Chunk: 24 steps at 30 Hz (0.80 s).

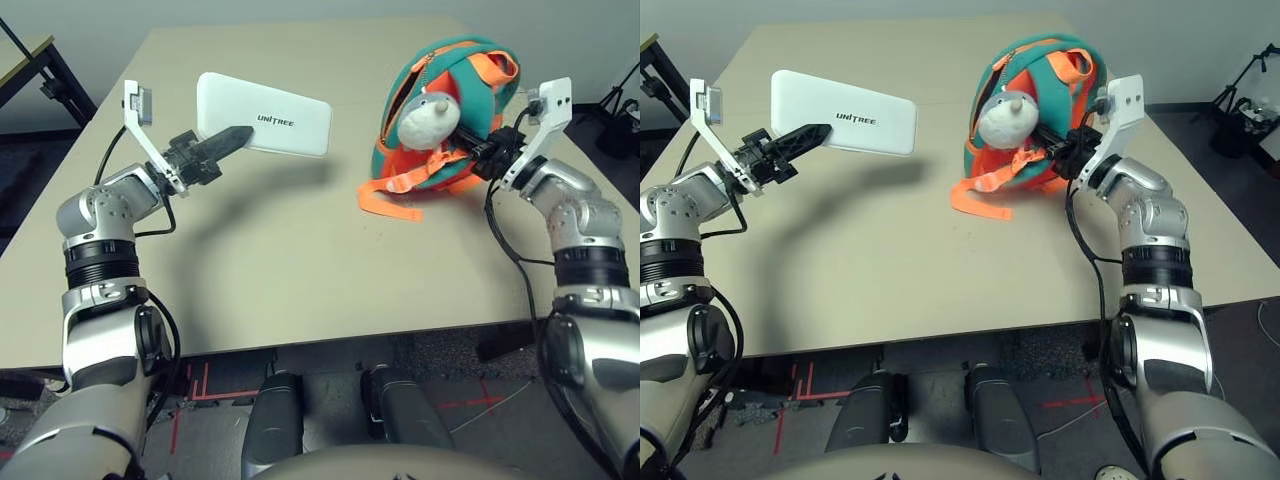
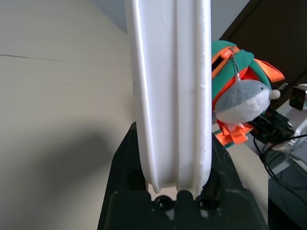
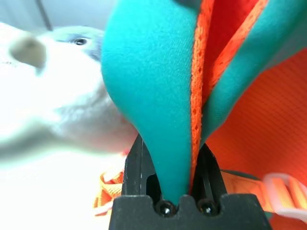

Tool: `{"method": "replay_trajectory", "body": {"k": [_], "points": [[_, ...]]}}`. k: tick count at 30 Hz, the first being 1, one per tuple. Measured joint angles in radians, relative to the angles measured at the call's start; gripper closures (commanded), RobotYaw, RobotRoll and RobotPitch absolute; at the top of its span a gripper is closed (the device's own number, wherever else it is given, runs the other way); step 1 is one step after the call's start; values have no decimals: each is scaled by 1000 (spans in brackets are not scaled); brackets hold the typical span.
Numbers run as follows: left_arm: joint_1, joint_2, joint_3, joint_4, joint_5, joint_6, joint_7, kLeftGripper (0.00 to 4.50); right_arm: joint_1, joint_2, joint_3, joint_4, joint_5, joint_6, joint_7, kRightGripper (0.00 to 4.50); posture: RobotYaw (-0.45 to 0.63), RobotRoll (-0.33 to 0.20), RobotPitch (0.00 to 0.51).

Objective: Put the pencil case into the backpack and zip it.

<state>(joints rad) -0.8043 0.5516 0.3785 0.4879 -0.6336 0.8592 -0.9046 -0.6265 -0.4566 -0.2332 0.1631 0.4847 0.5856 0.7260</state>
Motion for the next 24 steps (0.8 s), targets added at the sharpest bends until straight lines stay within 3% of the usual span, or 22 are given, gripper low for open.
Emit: {"method": "replay_trajectory", "body": {"k": [8,16,24], "points": [[-42,22,2,43,0,-20,-9,3404,92,-7,-6,-353,184,258,-51,4261,-119,0,67],[-88,43,-3,87,1,-42,-28,3404,134,-6,-18,-461,297,352,-122,4267,-123,0,70],[-133,88,50,122,-55,15,-30,3404,185,-5,-18,-476,324,358,-156,4268,-118,0,70]]}}
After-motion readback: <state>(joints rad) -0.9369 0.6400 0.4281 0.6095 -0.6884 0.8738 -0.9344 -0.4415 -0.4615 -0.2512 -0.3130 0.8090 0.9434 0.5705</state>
